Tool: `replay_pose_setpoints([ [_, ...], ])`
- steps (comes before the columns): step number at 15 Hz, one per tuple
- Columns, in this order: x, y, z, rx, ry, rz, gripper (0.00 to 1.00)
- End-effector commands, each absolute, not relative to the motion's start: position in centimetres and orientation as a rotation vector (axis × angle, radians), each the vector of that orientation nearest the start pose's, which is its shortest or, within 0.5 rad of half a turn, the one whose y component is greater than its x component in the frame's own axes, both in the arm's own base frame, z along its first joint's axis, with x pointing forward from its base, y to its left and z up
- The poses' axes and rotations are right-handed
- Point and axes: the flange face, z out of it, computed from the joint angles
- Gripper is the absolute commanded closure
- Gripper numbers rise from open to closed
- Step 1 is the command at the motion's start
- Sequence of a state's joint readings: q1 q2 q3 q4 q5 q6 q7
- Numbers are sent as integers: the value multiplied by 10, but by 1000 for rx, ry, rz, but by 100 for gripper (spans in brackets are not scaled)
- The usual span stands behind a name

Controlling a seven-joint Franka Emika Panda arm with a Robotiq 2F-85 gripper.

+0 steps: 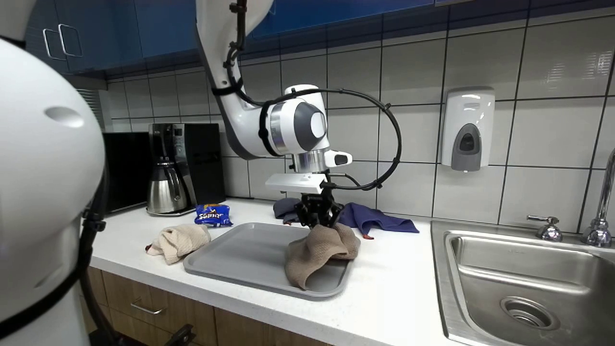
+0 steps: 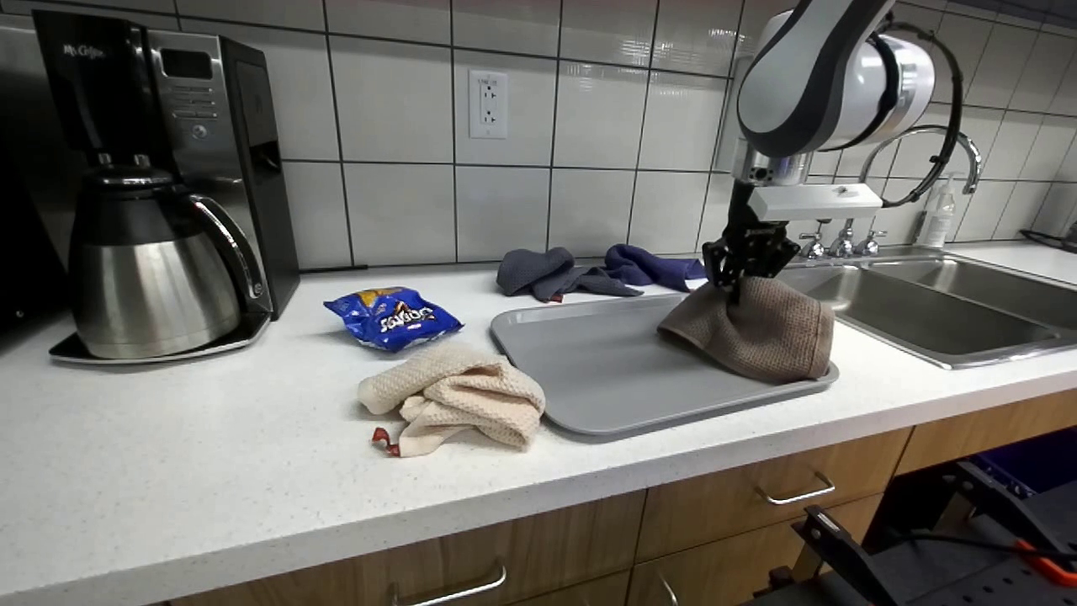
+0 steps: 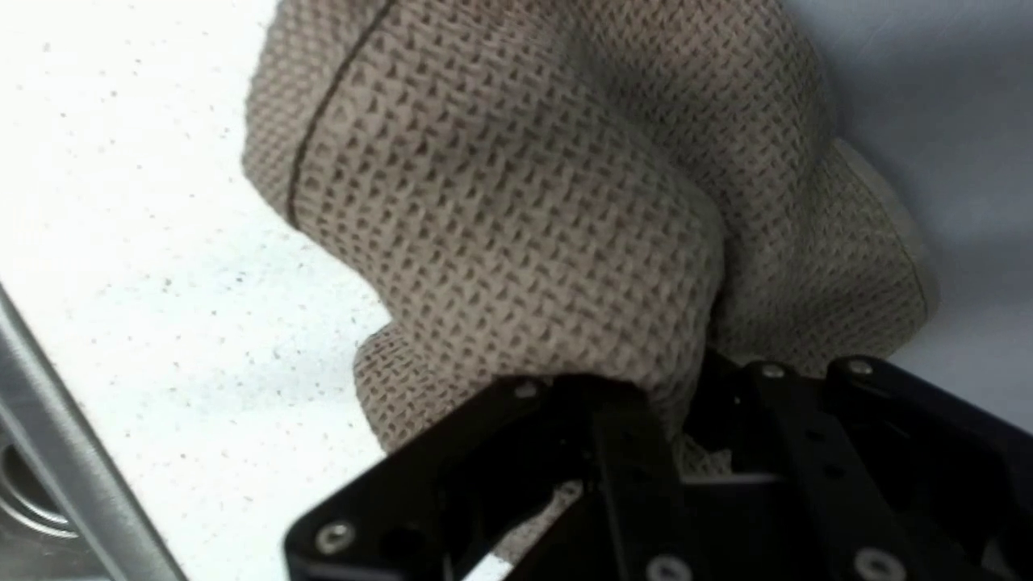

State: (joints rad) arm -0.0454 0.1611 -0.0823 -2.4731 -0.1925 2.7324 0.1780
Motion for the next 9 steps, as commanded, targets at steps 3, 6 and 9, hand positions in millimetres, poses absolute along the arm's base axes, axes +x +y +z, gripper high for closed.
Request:
replay_pose_setpoints([
  [3,492,-57,235,-3245,222,-156,55],
  [6,490,-57,242,-3242,224,-153,34],
  [9,488,-57,251,-3239,220,-167,12],
])
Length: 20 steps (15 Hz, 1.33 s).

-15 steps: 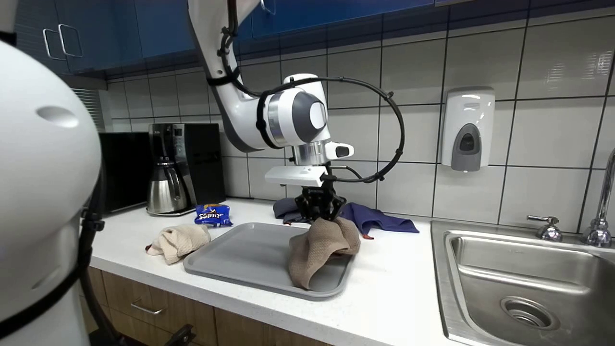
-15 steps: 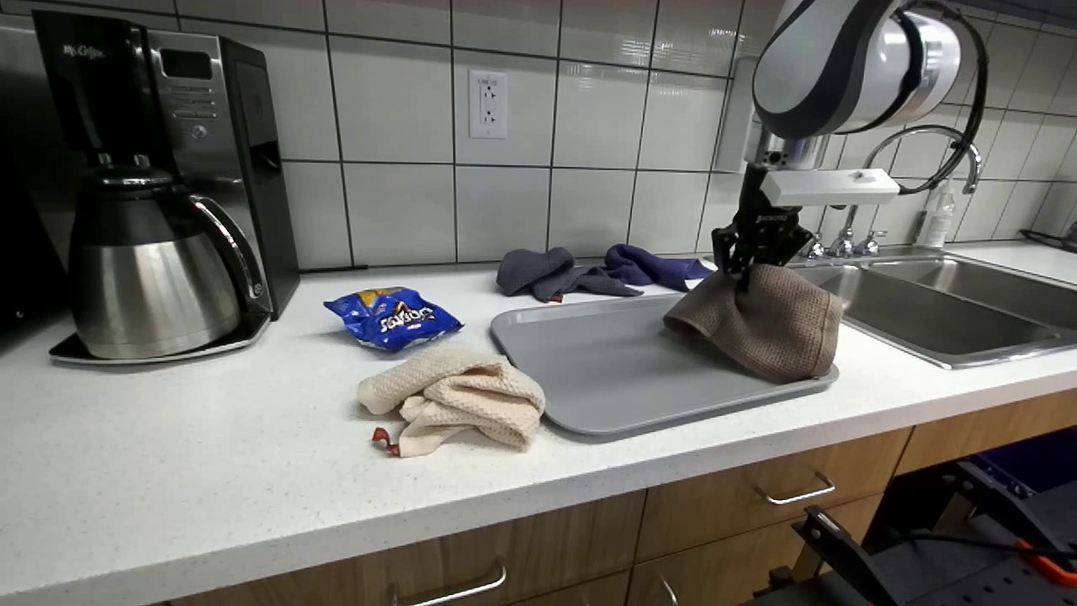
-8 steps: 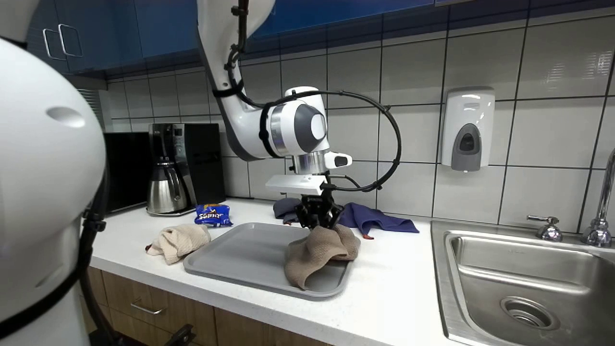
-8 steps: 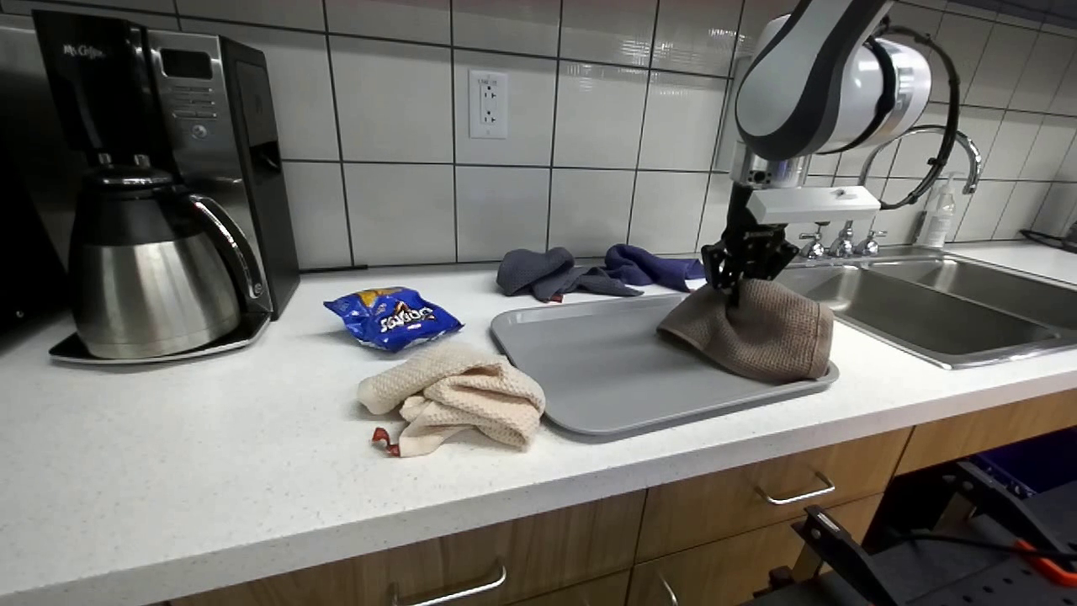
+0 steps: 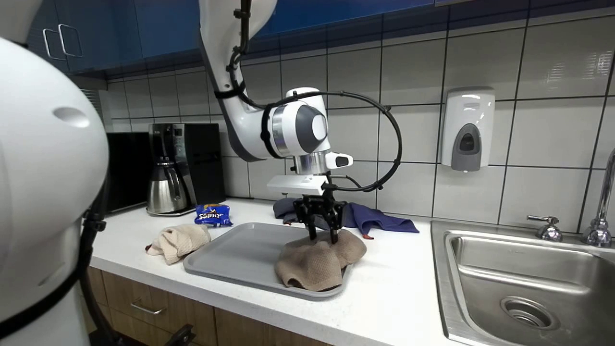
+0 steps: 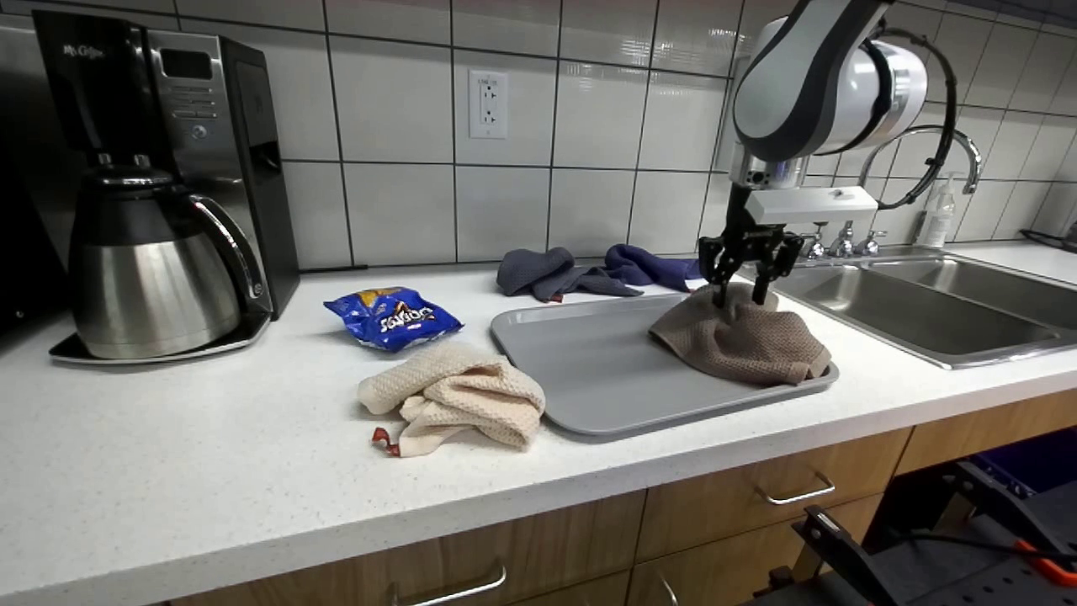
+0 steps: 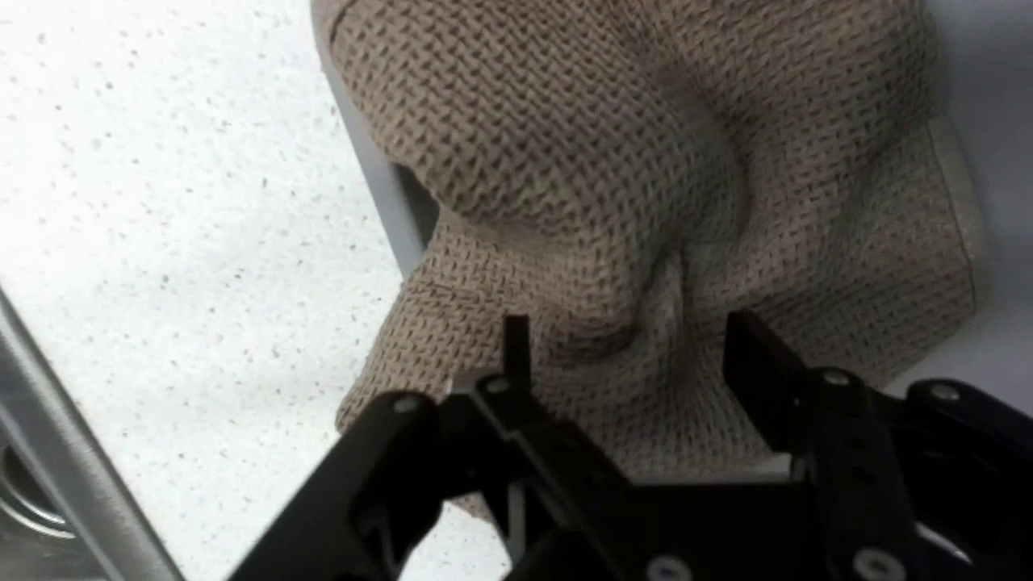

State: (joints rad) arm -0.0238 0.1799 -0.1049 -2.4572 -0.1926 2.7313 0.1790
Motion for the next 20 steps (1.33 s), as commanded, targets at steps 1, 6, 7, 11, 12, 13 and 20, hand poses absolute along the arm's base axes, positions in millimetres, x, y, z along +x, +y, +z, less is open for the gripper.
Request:
replay_pose_setpoints([
  [1,488,-57,255,-3237,220,-177,4],
  [6,490,-67,274,-3237,240,-213,0],
  [7,491,-70,277,-3234,245,-207,0],
  [11,492,-71,271,-3227,238,-200,0],
  [12,492,-72,274,-3227,234,-196,0],
  [13,491,-72,275,-3227,233,-194,0],
  [20,491,-72,275,-3227,232,-191,0],
])
